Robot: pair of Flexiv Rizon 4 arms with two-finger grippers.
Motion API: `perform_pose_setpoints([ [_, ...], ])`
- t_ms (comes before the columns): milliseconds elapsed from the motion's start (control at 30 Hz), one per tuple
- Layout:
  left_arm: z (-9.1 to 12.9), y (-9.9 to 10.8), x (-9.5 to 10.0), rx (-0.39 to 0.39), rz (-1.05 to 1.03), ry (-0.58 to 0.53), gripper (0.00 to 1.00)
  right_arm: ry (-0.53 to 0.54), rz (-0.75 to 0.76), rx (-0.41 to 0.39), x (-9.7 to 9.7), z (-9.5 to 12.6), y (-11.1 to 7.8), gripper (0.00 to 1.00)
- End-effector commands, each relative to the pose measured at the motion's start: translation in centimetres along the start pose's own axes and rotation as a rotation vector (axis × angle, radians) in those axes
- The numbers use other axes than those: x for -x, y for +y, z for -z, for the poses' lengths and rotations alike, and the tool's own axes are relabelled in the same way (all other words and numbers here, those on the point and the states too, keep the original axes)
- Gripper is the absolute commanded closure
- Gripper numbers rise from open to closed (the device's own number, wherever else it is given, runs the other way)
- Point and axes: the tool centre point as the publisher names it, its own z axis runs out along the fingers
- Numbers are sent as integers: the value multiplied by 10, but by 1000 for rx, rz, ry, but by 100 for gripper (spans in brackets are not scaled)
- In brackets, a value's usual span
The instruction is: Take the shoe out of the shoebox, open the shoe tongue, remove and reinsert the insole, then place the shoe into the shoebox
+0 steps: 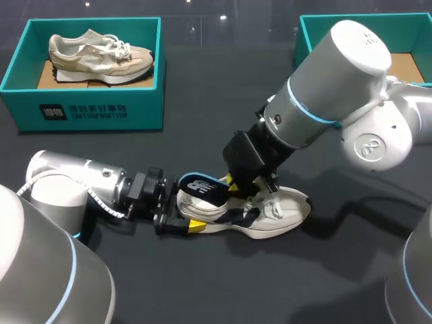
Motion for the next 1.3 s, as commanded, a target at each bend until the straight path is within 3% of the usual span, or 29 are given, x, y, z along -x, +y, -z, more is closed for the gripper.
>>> perform_pose_setpoints([
  [33, 0, 3, 2, 0, 0, 2, 100, 55, 20, -25, 15, -7, 20, 100],
  [200, 0, 3, 2, 0, 0, 2, 100, 119, 23, -13, 23, -17, 25, 100],
  [500, 0, 3, 2, 0, 0, 2, 100, 166, -147, -50, 33, -28, 21, 100],
  [533, 0, 3, 2, 0, 0, 2, 100, 167, -183, -72, 33, -28, 19, 85],
  [567, 0, 3, 2, 0, 0, 2, 100, 165, -188, -71, 33, -29, 18, 83],
  [667, 0, 3, 2, 0, 0, 2, 100, 152, -223, -77, 31, -27, 16, 58],
  [800, 0, 3, 2, 0, 0, 2, 100, 143, -254, -95, 29, -21, 18, 53],
  [833, 0, 3, 2, 0, 0, 2, 100, 143, -266, -101, 28, -19, 20, 38],
  [867, 0, 3, 2, 0, 0, 2, 100, 149, -283, -110, 28, -17, 21, 15],
  [900, 0, 3, 2, 0, 0, 2, 100, 152, -291, -109, 29, -15, 22, 0],
  [1300, 0, 3, 2, 0, 0, 2, 100, 160, -310, -80, 31, -5, 26, 0],
])
